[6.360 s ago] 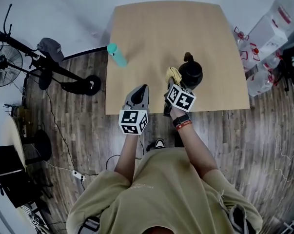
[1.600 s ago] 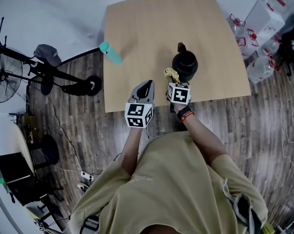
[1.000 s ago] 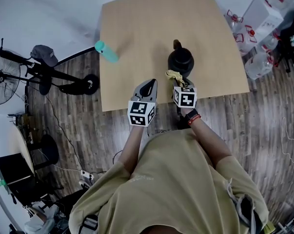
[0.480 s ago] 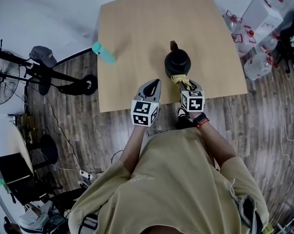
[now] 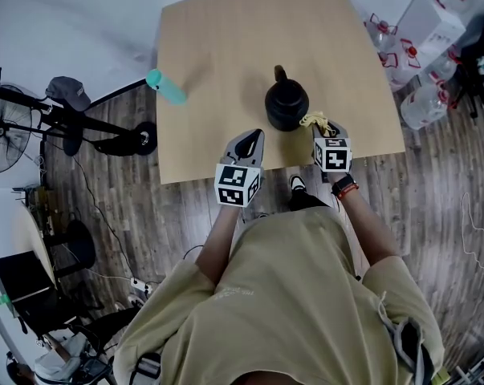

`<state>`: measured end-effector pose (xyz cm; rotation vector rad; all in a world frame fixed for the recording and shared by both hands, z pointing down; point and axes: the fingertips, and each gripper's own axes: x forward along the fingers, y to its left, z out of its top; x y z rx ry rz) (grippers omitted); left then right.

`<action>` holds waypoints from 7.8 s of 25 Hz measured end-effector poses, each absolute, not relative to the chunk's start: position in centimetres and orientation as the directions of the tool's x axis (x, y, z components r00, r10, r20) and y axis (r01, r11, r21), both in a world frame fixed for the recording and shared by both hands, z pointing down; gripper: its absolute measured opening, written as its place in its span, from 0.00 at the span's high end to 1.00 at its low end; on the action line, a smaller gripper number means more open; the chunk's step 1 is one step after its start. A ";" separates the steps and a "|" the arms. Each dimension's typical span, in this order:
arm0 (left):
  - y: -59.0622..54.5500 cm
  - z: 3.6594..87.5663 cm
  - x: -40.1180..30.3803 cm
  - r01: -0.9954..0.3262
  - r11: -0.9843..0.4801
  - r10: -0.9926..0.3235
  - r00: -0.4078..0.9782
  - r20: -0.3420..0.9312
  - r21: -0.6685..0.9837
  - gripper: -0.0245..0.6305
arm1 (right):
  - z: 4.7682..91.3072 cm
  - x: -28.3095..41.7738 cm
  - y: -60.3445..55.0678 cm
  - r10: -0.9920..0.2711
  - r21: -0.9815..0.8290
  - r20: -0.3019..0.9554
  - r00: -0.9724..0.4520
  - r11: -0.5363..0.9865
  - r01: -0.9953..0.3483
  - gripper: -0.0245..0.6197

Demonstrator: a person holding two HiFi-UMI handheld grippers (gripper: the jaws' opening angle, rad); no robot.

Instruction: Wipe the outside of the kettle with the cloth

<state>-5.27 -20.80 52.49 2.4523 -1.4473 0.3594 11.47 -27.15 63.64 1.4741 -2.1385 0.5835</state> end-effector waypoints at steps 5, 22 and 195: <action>-20.7 52.3 -4.9 -0.885 -0.451 -0.816 0.460 0.351 0.113 0.93 | 63.4 12.8 -29.4 -0.739 -0.041 0.602 -0.303 0.350 -0.936 0.76; -20.1 52.0 -6.6 -0.899 -0.420 -0.830 0.435 0.348 0.122 0.93 | 64.0 12.4 -32.6 -0.715 -0.102 0.619 -0.325 0.337 -0.936 0.76; -18.6 54.8 -7.3 -0.880 -0.454 -0.799 0.472 0.373 0.140 0.93 | 71.3 7.6 -24.0 -0.651 -0.200 0.711 -0.266 0.176 -0.964 0.80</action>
